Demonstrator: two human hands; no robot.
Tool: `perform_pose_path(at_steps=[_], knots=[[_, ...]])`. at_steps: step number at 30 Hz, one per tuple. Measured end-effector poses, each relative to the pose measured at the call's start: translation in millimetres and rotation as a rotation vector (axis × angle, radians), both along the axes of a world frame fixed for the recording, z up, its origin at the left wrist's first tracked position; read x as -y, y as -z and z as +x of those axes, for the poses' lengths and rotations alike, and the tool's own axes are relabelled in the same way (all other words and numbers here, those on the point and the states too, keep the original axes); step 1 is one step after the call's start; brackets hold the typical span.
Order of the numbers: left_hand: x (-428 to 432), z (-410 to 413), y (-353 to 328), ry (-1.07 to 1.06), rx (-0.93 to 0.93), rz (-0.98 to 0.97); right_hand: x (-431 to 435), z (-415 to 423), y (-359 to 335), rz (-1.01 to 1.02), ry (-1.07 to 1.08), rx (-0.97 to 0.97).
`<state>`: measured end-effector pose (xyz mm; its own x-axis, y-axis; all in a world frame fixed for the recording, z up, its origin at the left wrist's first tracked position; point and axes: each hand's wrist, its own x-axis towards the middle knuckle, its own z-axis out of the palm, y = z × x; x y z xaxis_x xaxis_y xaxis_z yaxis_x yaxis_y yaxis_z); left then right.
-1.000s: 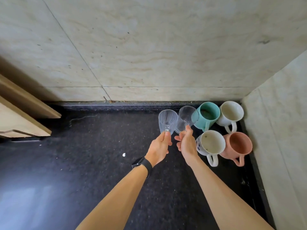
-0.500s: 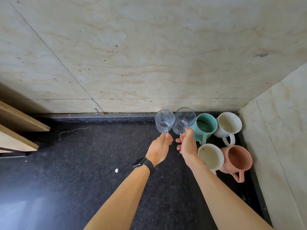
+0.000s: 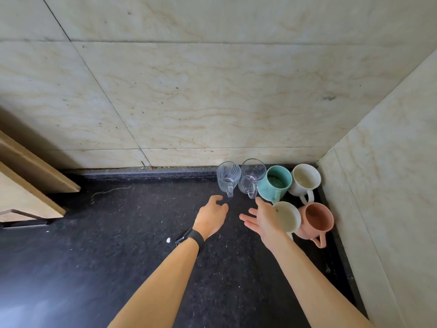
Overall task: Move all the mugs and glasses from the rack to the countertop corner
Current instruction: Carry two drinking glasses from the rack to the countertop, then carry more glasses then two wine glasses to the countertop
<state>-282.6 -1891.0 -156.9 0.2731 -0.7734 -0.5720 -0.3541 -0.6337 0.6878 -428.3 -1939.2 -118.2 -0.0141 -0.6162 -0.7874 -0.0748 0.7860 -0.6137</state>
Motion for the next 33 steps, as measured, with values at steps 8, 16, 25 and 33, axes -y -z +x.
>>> perform_pose_path(at_steps=[8,16,25,33], knots=[[-73,43,-69,0.256,0.229,0.051,-66,-33,-80,-0.32,-0.539,-0.154],[-166,78,-202,0.273,0.782,-0.124,-94,15,-204,-1.042,-1.03,-0.492],[-372,95,-314,-0.238,1.124,-0.121,-214,89,-282,-1.533,-1.306,-0.21],[-625,28,-351,-0.706,1.215,0.146,-416,142,-309,-1.746,-1.603,0.219]])
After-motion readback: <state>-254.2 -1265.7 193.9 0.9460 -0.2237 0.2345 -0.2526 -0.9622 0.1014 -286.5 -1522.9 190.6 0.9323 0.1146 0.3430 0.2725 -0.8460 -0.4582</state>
